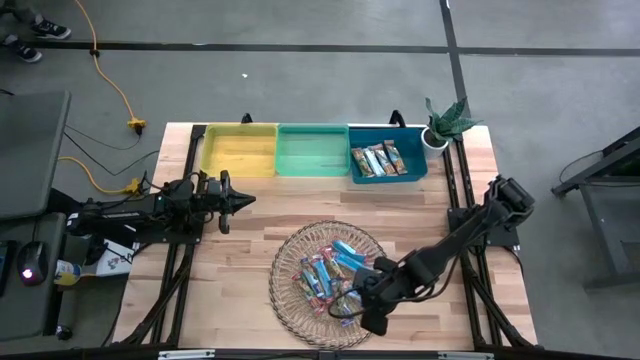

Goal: Pick and place Granola Bars by type
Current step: Put the orange granola bar into the blue bin

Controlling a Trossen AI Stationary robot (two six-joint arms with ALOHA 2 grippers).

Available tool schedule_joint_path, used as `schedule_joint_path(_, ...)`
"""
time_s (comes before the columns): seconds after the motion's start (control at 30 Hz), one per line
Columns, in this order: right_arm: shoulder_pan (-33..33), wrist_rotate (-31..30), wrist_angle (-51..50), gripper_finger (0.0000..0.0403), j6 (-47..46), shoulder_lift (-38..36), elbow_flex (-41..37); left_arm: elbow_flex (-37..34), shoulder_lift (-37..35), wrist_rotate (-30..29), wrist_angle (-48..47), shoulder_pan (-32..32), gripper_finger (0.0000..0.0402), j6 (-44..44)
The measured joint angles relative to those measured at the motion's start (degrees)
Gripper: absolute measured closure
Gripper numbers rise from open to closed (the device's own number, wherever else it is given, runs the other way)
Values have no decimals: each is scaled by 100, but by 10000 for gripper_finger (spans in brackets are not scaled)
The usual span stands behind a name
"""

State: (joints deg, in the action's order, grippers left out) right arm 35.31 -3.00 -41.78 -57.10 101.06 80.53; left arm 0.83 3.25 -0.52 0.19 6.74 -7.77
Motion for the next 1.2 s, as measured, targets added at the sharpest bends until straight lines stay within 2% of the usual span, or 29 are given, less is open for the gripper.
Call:
schedule_joint_path(0.2, 0, 3, 58, 230, 54, 190, 0, 1, -2, -1, 0, 0, 401, -1)
schedule_joint_path(0.4, -15, -18, 55, 199, 215, 452, 0, 0, -2, -1, 0, 0, 401, -2)
schedule_joint_path(0.67, -100, -36, -13, 196, 461, 967, 0, 0, -2, 0, 1, 0, 401, -1)
schedule_joint_path(0.87, -198, -222, -495, 196, 259, 1053, 0, -1, 0, -1, 0, 0, 401, 0)
schedule_joint_path(1.2, -265, -265, -116, 196, 205, 1055, 0, -1, -2, -1, 2, 0, 401, 0)
